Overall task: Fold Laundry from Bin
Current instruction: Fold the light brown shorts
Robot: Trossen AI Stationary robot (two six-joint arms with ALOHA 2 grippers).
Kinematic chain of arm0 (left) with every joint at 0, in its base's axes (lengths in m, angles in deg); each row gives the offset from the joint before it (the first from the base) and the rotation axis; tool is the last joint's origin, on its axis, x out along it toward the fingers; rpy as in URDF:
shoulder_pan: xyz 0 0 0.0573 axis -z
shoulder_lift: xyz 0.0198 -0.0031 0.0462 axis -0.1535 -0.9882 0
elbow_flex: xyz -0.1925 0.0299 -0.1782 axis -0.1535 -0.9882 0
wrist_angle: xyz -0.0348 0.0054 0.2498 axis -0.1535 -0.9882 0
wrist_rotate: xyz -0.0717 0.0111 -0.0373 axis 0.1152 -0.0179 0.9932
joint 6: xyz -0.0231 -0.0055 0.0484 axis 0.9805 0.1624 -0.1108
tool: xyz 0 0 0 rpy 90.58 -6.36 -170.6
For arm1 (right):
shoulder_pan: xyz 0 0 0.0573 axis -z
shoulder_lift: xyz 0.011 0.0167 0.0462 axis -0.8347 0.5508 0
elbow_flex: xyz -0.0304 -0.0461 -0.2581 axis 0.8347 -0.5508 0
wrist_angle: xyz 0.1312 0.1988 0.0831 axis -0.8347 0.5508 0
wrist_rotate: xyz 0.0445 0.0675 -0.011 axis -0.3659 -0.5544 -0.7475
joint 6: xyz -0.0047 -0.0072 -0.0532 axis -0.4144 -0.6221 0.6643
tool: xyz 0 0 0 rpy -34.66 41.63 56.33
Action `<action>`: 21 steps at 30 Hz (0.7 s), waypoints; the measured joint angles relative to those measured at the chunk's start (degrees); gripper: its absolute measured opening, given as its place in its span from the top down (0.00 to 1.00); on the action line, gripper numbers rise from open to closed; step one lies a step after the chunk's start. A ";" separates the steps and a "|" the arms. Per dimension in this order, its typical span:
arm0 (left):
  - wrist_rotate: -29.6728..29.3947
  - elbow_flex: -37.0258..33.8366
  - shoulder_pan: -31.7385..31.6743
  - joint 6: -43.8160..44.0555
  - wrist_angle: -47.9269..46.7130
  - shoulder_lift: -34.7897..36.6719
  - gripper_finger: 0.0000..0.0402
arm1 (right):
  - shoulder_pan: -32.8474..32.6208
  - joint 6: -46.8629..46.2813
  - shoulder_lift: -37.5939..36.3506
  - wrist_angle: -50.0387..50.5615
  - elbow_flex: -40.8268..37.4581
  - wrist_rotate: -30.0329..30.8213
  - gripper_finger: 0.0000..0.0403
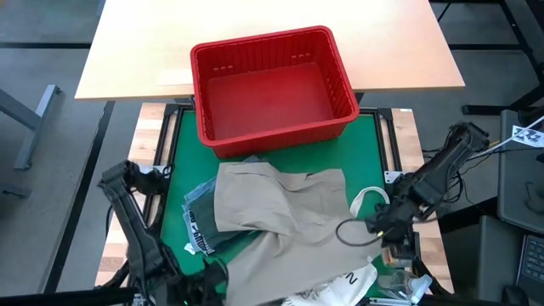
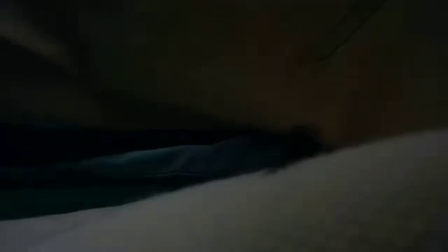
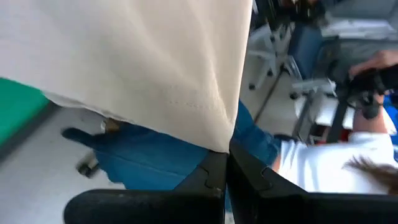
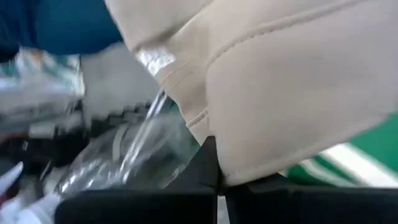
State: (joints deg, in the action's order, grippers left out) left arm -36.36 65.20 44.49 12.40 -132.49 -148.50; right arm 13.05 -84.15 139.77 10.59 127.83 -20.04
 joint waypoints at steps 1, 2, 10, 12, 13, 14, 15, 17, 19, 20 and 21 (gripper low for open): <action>-1.07 0.00 -0.08 0.00 -1.95 1.14 1.00 | 0.00 -0.04 -1.22 -0.06 0.00 2.19 0.99; -2.01 0.00 -0.13 0.04 -4.08 2.15 1.00 | 0.01 -0.11 -2.38 -0.12 0.00 4.46 0.99; -7.82 0.04 -2.95 0.20 -21.19 10.46 1.00 | 1.01 -10.75 -10.88 3.50 0.00 28.04 0.98; -7.79 0.07 -4.64 0.24 -26.43 11.60 1.00 | 2.72 -13.95 -12.75 5.09 0.00 33.89 0.98; -7.81 0.07 -5.46 0.22 -28.76 12.05 1.00 | 3.78 -15.30 -13.50 5.67 0.00 36.78 0.99; -7.77 0.07 -6.35 0.18 -31.08 12.45 1.00 | 4.99 -16.37 -14.13 6.33 0.00 39.39 0.99; -7.81 0.07 -7.21 0.20 -33.62 12.78 1.00 | 6.38 -16.96 -14.70 7.11 0.00 41.56 0.99; -7.91 0.07 -8.92 0.19 -38.90 13.55 1.00 | 9.56 -17.67 -15.15 8.70 0.00 44.25 0.99; -8.37 0.07 -10.75 0.15 -44.18 14.31 1.00 | 13.12 -17.70 -15.29 11.01 0.00 45.38 0.99; -8.74 0.07 -11.69 0.13 -46.82 14.53 1.00 | 14.91 -17.69 -15.29 12.02 0.00 45.85 0.99; -8.97 -0.16 -12.67 -0.56 -47.10 14.96 1.00 | 16.65 -17.66 -15.27 12.96 0.00 46.09 0.99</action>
State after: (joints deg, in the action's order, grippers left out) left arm -45.33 65.05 31.81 11.83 -179.60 -133.54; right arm 29.70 -101.81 124.50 23.55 127.83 26.04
